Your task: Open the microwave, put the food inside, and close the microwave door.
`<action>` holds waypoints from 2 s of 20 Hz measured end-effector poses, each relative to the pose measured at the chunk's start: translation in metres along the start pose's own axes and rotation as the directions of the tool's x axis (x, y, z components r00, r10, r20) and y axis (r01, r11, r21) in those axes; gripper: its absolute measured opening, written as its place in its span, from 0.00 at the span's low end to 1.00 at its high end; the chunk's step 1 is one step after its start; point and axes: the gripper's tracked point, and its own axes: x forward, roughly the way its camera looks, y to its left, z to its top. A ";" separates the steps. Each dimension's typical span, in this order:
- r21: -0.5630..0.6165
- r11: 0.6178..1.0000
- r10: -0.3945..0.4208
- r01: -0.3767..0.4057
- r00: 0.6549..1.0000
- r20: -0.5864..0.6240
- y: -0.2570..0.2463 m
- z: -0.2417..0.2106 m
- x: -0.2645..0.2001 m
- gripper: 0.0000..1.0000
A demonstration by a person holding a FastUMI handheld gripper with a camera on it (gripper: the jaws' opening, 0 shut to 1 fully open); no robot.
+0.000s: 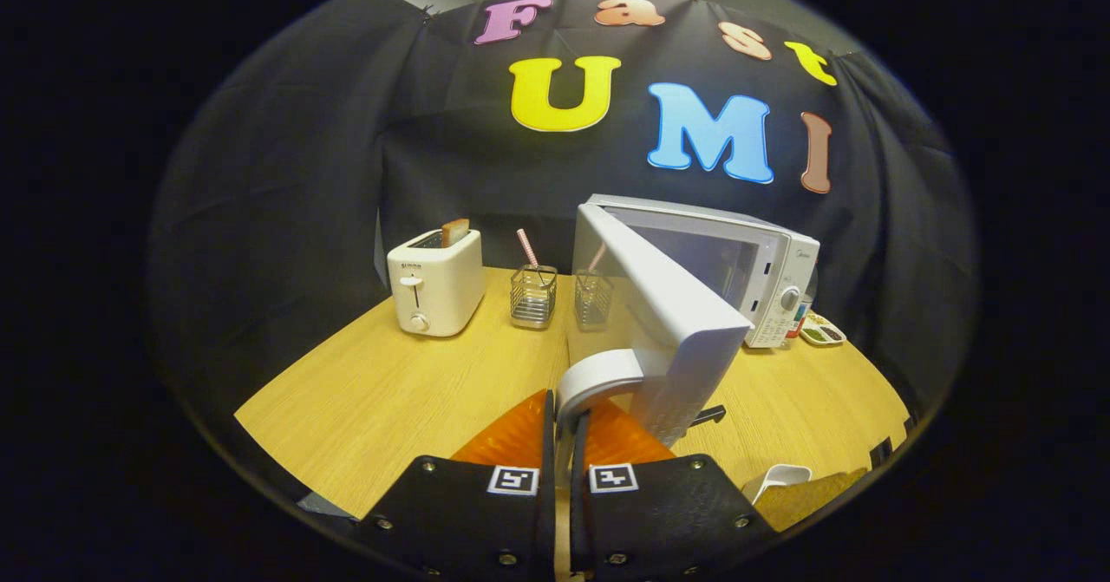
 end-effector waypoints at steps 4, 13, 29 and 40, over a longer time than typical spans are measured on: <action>0.011 0.998 -0.061 0.060 0.995 0.084 0.017 0.002 0.003 0.07; -0.004 0.998 -0.055 0.056 0.993 0.109 0.011 0.000 0.004 0.07; -0.097 0.993 -0.048 0.061 0.991 0.127 -0.005 -0.008 -0.017 0.52; -0.062 0.985 0.169 -0.158 0.940 0.297 -0.087 0.012 -0.084 0.88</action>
